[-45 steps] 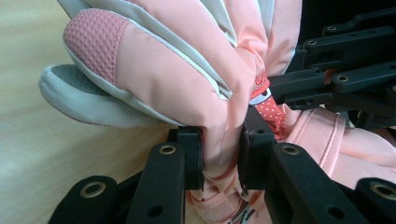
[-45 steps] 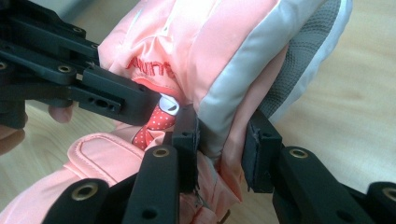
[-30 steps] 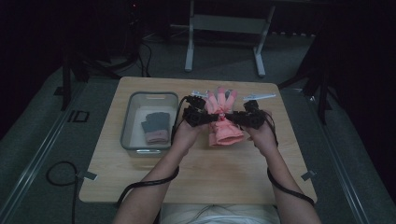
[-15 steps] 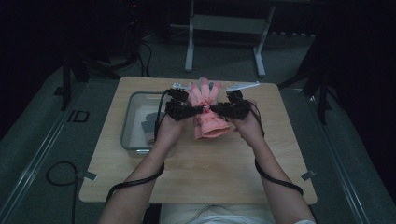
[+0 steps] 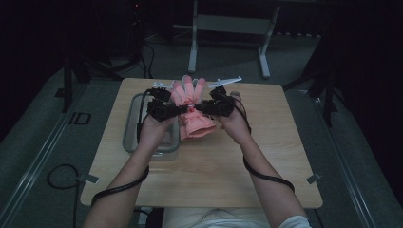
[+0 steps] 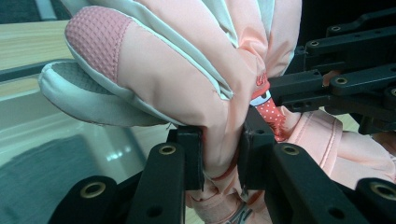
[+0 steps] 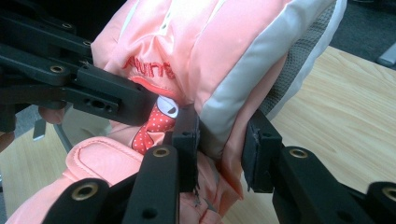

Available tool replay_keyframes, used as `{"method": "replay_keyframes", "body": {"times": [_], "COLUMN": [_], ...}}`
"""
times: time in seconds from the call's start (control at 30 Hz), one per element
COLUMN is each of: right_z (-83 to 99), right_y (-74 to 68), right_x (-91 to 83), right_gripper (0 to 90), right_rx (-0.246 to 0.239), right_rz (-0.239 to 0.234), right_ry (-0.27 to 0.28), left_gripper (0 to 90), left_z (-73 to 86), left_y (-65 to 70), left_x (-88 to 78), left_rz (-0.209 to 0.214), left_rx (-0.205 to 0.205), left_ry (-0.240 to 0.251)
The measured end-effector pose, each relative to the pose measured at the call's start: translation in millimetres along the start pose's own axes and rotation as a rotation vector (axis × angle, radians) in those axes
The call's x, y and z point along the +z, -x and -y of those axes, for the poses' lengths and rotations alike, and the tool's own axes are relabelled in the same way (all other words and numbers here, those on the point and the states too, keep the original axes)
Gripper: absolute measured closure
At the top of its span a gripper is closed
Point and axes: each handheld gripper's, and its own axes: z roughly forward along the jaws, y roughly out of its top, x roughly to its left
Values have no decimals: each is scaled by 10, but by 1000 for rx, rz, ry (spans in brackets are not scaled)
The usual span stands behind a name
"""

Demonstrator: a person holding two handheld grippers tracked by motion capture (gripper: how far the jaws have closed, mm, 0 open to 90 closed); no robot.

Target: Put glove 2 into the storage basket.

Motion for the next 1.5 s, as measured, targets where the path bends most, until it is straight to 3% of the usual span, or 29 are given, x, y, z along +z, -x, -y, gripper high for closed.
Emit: {"method": "replay_keyframes", "body": {"times": [0.93, 1.2, 1.5], "right_z": [-387, -383, -270], "right_y": [-606, -637, -569], "right_x": [766, 894, 1094], "right_gripper": [699, 698, 699], "right_rx": [-73, -63, -35], "right_rz": [-98, -98, -68], "right_ry": [-65, -80, -131], "left_gripper": [740, 739, 739], "left_z": [291, 345, 444], "left_y": [-665, -778, -938], "left_x": [-621, -592, -365], "left_rz": [-100, -98, -75], "left_rx": [-94, -103, -138], "left_ry": [5, -9, -46]}}
